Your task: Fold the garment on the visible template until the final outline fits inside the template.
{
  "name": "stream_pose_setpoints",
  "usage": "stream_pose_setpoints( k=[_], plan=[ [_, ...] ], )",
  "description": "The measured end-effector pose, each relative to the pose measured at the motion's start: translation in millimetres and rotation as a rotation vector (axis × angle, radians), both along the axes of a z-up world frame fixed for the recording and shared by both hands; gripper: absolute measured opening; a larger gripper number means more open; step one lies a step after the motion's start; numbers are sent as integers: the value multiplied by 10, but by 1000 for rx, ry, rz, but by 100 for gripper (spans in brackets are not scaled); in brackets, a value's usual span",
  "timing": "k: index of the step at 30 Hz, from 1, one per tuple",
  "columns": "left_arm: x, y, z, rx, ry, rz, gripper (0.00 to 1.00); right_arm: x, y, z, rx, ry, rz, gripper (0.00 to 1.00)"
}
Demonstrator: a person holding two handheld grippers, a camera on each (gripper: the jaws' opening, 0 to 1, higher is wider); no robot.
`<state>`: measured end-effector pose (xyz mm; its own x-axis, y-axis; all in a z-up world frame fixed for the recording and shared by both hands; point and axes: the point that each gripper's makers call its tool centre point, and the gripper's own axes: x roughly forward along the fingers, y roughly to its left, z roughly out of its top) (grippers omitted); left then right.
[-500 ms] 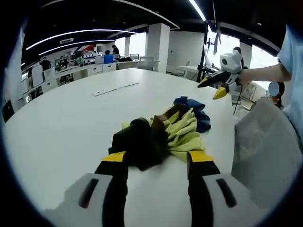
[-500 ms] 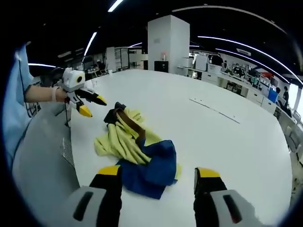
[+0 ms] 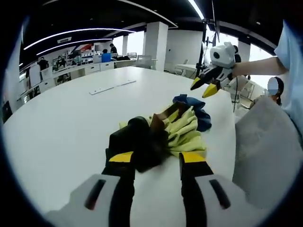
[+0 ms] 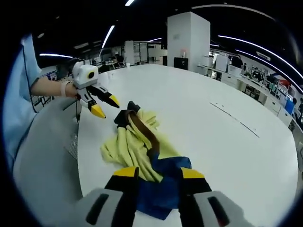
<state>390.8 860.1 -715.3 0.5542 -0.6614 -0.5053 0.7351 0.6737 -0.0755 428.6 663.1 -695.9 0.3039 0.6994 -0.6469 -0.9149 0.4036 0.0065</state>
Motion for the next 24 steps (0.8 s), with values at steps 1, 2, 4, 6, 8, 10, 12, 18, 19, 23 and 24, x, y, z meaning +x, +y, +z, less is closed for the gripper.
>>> stream_pose_setpoints(
  k=[1, 2, 4, 6, 8, 10, 12, 18, 19, 23, 24],
  plan=[
    [3, 2, -15, 5, 3, -2, 33, 15, 48, -10, -11, -5, 27, 26],
    [8, 4, -26, 7, 5, -3, 32, 21, 69, -24, -26, -4, 47, 23],
    [13, 2, -33, 11, 4, -5, 31, 62, 116, -49, -54, -8, 75, 22],
    [24, -1, -44, 12, 10, -4, 30, 121, 160, -53, -59, -12, 88, 21],
    [39, -4, -54, 18, 9, -3, 30, 164, 189, -71, -75, -12, 107, 20],
    [57, -16, -57, 15, 13, -1, 28, 179, 212, -91, -90, -13, 130, 18],
    [77, -30, -62, 14, 12, -2, 27, 170, 241, -121, -103, 0, 157, 17],
    [107, -79, -102, 15, 21, -6, 25, 205, 280, -202, -144, -2, 204, 12],
    [107, -90, -111, 19, 24, -9, 24, 203, 277, -215, -149, 1, 213, 12],
    [105, -109, -135, 21, 33, -12, 20, 196, 225, -294, -176, 24, 230, 11],
    [101, -114, -136, 19, 36, -14, 19, 183, 206, -312, -182, 35, 230, 10]
  ],
)
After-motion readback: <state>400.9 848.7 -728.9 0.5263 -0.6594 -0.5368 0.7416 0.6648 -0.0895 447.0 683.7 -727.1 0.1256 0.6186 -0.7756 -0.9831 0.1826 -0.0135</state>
